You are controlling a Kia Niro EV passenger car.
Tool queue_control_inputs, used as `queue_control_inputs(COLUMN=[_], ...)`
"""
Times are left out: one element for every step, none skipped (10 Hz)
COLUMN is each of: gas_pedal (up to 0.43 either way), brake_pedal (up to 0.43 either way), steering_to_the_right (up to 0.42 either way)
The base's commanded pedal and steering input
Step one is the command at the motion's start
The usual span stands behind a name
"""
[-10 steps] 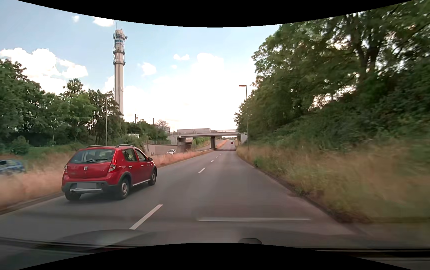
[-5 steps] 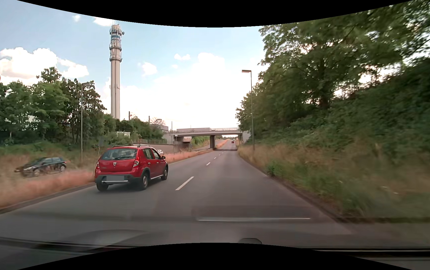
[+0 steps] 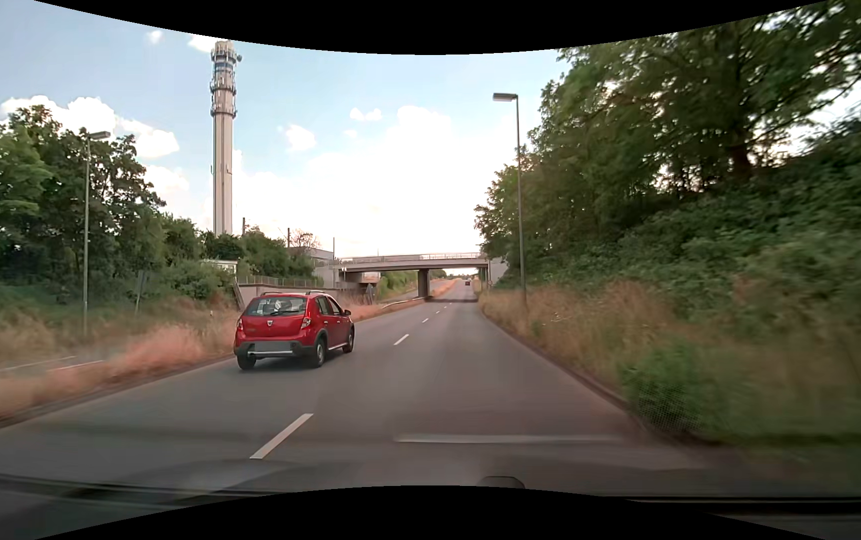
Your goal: Follow the waypoints while adhering to traffic rules and regulations
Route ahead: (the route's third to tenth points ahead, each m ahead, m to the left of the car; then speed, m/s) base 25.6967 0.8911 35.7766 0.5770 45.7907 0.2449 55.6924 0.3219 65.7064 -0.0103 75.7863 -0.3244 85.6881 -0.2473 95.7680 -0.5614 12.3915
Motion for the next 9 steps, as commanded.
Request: queue_control_inputs(gas_pedal=[0.028, 0.028, 0.028, 0.028, 0.028, 0.028, 0.028, 0.028, 0.028], brake_pedal=[0.000, 0.000, 0.000, 0.000, 0.000, 0.000, 0.000, 0.000, 0.000], steering_to_the_right=[-0.006, -0.006, -0.006, -0.005, -0.006, -0.005, -0.004, -0.004, -0.004])
